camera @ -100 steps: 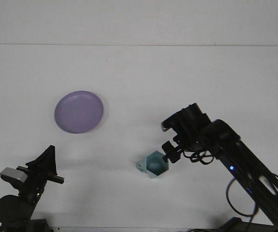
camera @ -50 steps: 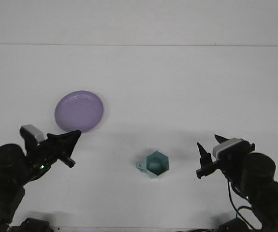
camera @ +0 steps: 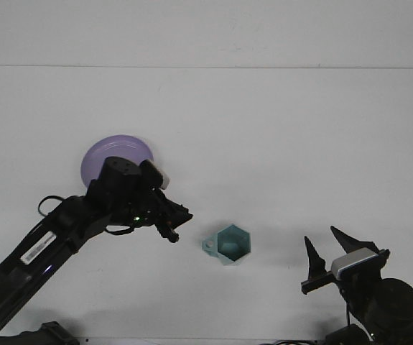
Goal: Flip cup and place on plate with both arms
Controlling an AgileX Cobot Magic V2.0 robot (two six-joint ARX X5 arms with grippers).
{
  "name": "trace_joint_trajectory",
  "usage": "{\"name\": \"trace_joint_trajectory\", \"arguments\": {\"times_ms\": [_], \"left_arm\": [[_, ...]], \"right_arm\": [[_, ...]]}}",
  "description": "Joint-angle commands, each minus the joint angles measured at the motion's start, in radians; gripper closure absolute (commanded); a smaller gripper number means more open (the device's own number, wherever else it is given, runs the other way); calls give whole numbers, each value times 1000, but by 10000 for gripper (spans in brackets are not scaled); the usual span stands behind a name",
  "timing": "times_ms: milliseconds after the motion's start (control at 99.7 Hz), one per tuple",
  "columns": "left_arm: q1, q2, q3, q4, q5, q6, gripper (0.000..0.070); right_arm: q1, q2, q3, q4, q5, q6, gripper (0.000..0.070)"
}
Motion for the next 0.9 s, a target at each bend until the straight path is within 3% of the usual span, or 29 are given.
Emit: {"name": "trace_joint_trajectory", "arguments": {"times_ms": [0, 221, 441, 531, 682, 892], "left_arm": [[-35, 80, 82, -46, -19, 45, 340], [-109, 296, 291, -229, -40, 140, 317], [-181, 443, 409, -317, -141, 217, 313], [-205, 477, 420, -319, -146, 219, 313], [-235, 527, 420, -317, -238, 234, 310], [-243, 576, 420, -262, -241, 233, 312]], "right_arm": [[1, 4, 7, 9, 0, 18, 285], [1, 4, 7, 8, -1, 18, 285], [1, 4, 7, 8, -1, 18, 285], [1, 4, 7, 8, -1, 18, 285], [1, 4, 7, 8, -1, 18, 285], [1, 4, 7, 8, -6, 18, 285]]}}
